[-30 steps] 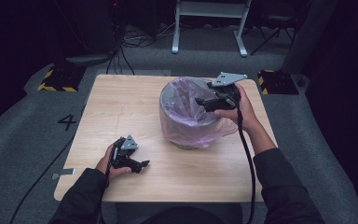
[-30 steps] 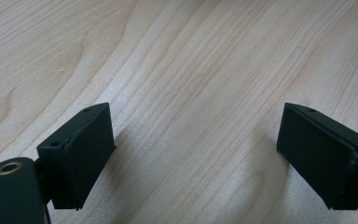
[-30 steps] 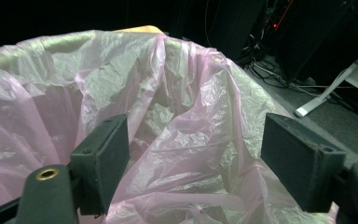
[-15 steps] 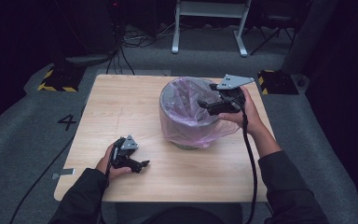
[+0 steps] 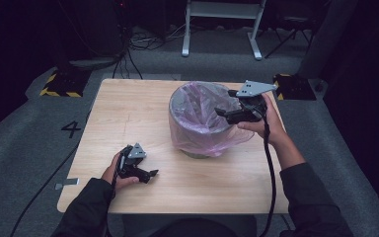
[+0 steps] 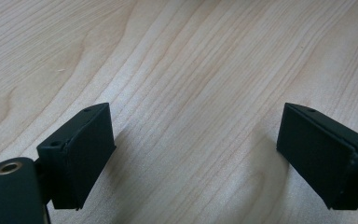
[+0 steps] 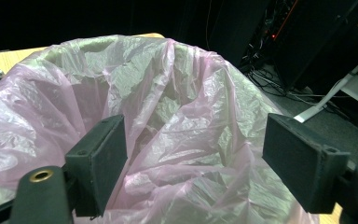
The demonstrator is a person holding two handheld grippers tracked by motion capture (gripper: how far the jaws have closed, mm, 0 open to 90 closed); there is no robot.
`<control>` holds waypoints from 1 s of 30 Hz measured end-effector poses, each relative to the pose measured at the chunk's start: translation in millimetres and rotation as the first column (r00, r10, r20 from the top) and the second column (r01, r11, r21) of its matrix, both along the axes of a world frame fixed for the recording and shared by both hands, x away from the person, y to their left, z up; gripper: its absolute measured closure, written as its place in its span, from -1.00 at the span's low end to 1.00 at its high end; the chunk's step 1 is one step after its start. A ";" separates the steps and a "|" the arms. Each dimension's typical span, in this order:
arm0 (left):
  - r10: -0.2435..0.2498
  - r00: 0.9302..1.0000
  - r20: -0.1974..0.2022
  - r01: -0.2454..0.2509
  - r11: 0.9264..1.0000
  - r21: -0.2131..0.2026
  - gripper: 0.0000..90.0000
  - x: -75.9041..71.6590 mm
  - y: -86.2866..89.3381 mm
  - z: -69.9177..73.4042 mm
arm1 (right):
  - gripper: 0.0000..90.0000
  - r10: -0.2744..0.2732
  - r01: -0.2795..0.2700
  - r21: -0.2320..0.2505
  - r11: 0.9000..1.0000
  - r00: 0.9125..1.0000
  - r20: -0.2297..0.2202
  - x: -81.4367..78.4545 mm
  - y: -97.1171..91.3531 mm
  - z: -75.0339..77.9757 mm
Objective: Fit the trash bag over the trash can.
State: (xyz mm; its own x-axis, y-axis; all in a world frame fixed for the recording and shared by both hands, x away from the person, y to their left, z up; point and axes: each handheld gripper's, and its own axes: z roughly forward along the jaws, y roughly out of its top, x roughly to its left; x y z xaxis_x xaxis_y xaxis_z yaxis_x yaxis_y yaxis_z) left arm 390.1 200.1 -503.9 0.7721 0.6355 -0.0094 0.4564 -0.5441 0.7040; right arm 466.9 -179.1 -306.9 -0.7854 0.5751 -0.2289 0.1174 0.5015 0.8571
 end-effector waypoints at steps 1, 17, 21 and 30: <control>0.000 1.000 0.000 0.000 1.000 0.000 -0.76 0.0 0.0 0.0 | -0.51 -0.001 0.001 0.001 1.000 1.000 0.003 -0.7 -1.1 0.6; 0.000 1.000 0.000 0.000 1.000 0.000 -0.76 0.0 0.0 0.0 | -0.50 0.005 -0.005 -0.003 1.000 1.000 0.000 -11.5 -12.5 -0.6; 0.000 1.000 0.000 0.000 1.000 0.000 -0.76 0.0 0.0 0.0 | -0.50 0.002 -0.002 -0.007 1.000 1.000 -0.003 -14.2 -16.3 -1.3; 0.000 1.000 0.000 0.000 1.000 0.000 -0.76 0.0 0.0 0.0 | -0.50 -0.002 0.002 -0.007 1.000 1.000 -0.004 -21.0 -26.9 -0.9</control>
